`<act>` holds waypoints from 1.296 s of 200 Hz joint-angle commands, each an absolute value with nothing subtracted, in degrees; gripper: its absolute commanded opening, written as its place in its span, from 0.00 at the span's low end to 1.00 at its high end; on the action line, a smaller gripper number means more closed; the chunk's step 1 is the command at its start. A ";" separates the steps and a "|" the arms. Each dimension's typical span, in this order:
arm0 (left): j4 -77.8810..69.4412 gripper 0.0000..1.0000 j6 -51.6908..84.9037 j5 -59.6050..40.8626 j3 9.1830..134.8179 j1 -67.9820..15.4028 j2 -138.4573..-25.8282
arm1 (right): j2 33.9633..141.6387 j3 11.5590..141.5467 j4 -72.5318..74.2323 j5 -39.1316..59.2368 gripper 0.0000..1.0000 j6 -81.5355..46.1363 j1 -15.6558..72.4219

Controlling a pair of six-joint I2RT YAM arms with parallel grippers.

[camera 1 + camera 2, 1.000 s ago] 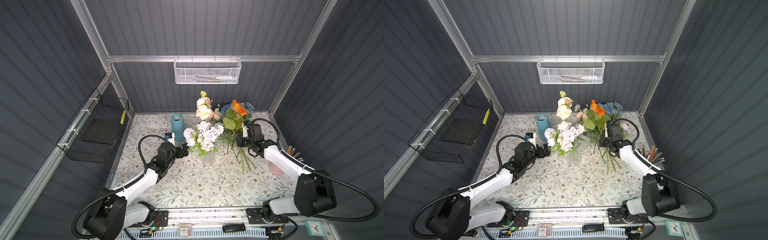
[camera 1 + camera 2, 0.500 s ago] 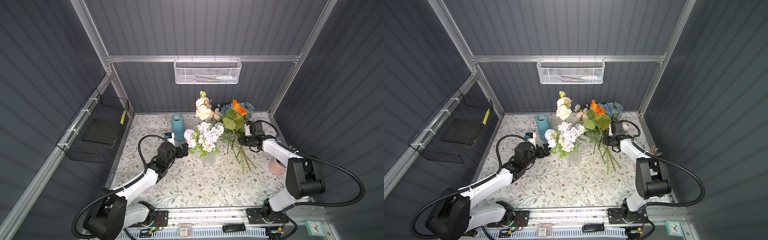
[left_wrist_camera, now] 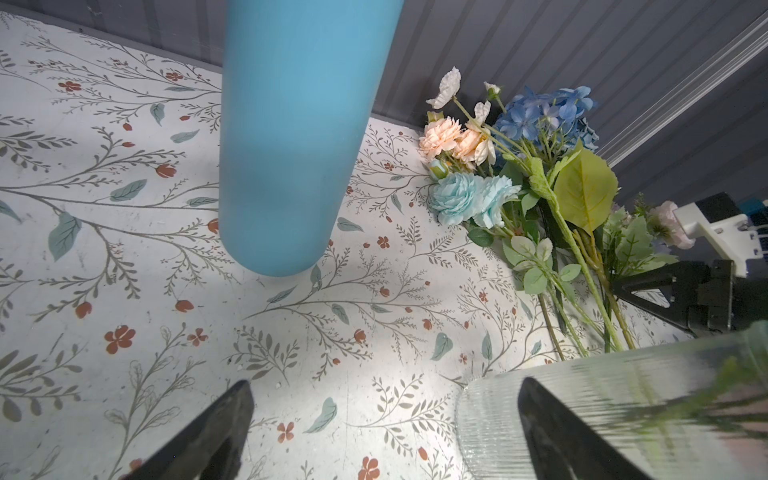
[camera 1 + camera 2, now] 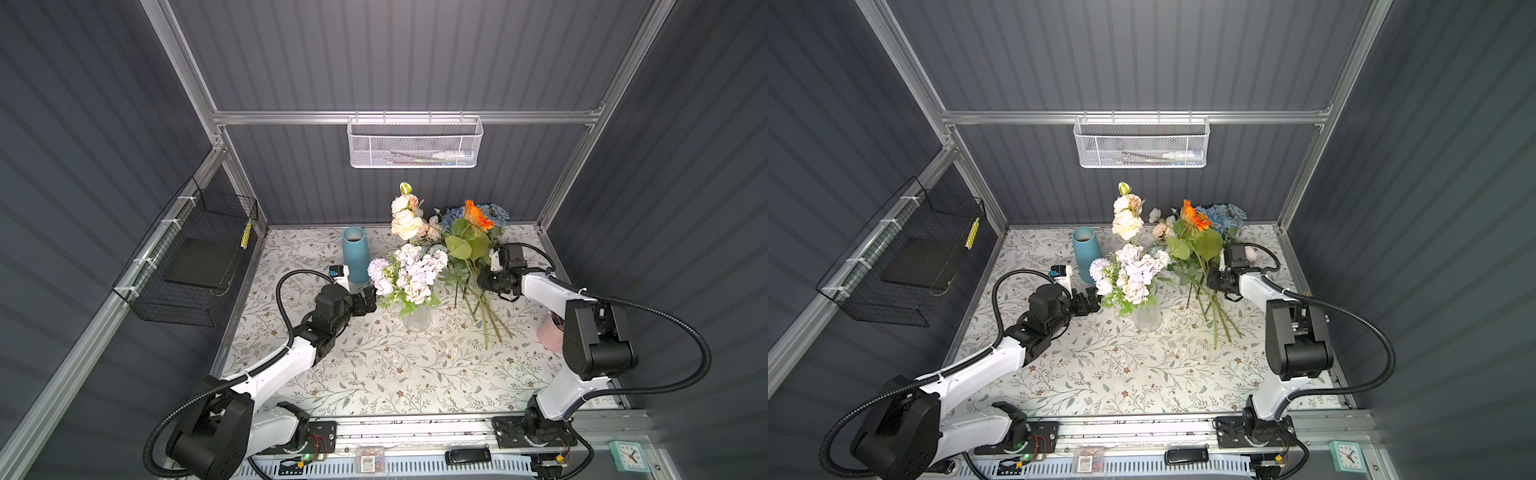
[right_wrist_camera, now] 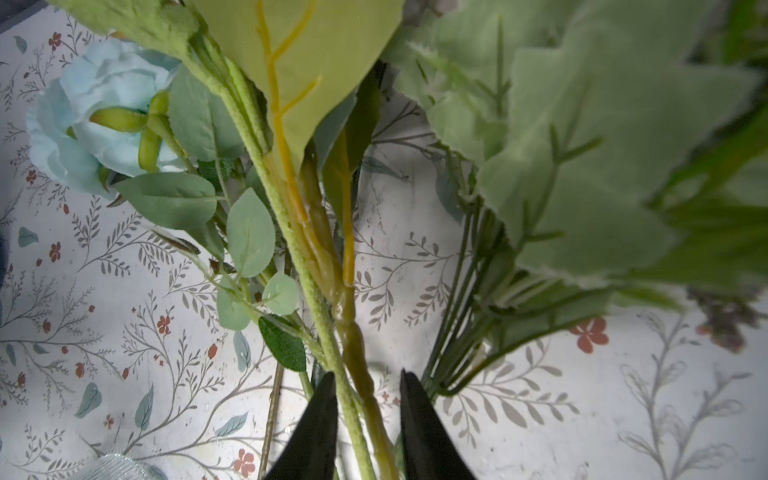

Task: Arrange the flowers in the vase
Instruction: 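Grip the blue hydrangea stem with the right gripper, then pull the blue hydrangea up and out of the pile with the right gripper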

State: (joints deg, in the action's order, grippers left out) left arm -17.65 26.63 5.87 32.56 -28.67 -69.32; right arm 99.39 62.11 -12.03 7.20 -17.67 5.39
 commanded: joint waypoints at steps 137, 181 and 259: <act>-18.29 0.99 26.40 6.84 32.35 -28.28 -66.05 | 103.11 65.48 -12.09 11.59 0.00 -19.20 4.84; -17.80 0.99 26.19 7.45 32.00 -28.21 -64.91 | 99.77 63.96 -11.24 12.18 0.00 -18.31 4.66; -18.98 0.99 26.19 7.12 32.26 -28.21 -65.65 | 83.33 57.38 -7.84 17.43 0.00 -20.98 2.73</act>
